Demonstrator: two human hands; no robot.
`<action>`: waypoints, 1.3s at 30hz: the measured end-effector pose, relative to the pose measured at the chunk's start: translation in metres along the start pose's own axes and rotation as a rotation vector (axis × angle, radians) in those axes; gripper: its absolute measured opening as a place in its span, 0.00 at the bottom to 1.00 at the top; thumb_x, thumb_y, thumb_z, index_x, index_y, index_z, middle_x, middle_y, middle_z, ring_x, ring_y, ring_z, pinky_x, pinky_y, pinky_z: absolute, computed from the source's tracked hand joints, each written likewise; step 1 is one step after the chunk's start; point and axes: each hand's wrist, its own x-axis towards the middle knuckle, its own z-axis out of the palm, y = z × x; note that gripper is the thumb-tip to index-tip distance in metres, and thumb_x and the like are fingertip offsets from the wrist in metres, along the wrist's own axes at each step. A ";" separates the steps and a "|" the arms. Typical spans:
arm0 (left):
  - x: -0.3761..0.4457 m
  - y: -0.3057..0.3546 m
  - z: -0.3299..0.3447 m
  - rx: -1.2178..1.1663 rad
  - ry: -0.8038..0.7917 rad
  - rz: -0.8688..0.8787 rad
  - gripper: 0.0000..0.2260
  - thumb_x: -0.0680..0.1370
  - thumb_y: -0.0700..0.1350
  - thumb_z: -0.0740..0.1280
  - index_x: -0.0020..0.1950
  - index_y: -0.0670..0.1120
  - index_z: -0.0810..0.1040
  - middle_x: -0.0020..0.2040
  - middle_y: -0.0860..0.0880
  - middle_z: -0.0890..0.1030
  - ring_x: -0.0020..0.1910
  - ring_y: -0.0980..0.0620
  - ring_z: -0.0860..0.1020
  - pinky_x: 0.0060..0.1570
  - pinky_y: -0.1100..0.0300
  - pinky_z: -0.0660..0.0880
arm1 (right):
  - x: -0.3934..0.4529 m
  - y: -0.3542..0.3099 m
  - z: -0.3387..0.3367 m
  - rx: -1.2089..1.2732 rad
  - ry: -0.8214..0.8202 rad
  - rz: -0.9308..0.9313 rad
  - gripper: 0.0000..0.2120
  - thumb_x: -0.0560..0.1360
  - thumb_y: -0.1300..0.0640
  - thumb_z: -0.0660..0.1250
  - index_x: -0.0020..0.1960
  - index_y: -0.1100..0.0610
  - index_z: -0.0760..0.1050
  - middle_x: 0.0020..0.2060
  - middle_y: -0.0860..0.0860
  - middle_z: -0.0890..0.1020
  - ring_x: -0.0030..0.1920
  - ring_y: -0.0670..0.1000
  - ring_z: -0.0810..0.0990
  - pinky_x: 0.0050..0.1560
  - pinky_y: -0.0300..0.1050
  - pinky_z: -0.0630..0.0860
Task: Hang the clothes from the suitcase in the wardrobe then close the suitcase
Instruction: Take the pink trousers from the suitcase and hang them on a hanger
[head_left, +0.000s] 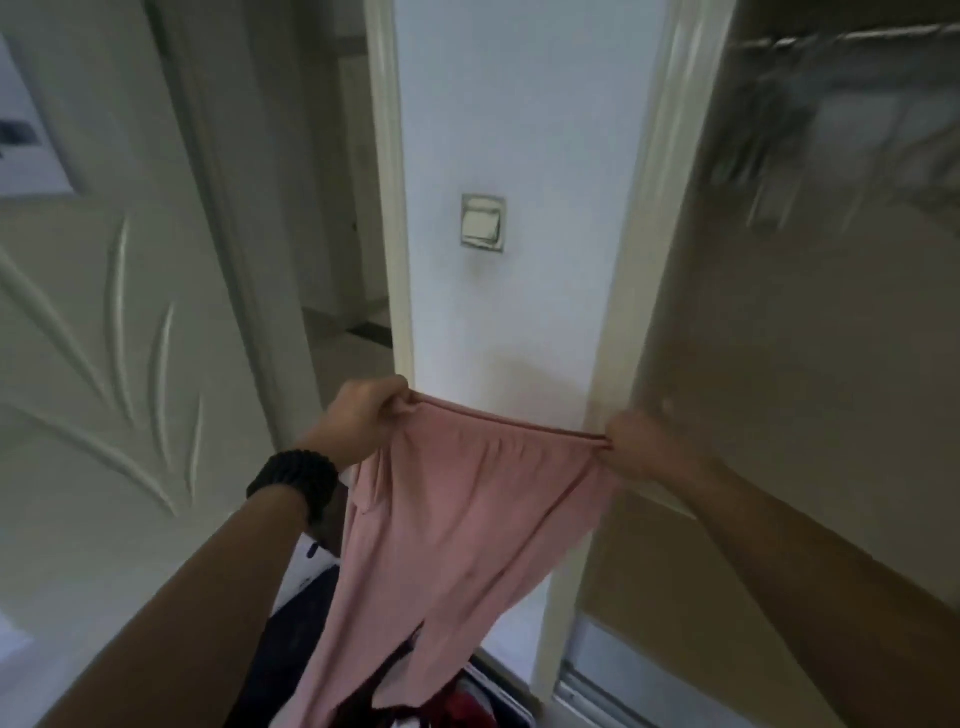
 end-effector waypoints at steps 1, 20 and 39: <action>0.011 0.018 -0.001 -0.005 0.004 0.048 0.08 0.75 0.36 0.67 0.37 0.43 0.73 0.32 0.50 0.77 0.33 0.52 0.74 0.32 0.62 0.66 | -0.016 0.019 -0.012 0.024 -0.002 0.052 0.23 0.75 0.41 0.58 0.55 0.57 0.80 0.54 0.58 0.81 0.58 0.59 0.79 0.64 0.59 0.70; 0.194 0.412 0.140 -0.675 -0.275 0.214 0.18 0.78 0.51 0.65 0.29 0.51 0.69 0.29 0.57 0.69 0.33 0.56 0.67 0.36 0.59 0.60 | -0.239 0.373 -0.094 0.527 0.338 0.700 0.15 0.75 0.52 0.64 0.53 0.61 0.83 0.48 0.61 0.84 0.52 0.57 0.82 0.46 0.41 0.74; 0.233 0.696 0.270 -0.834 -0.437 0.228 0.31 0.76 0.43 0.66 0.77 0.47 0.57 0.59 0.50 0.71 0.57 0.51 0.73 0.54 0.62 0.72 | -0.313 0.527 -0.064 0.591 0.396 0.853 0.13 0.72 0.58 0.63 0.52 0.55 0.83 0.53 0.55 0.84 0.57 0.55 0.80 0.46 0.36 0.68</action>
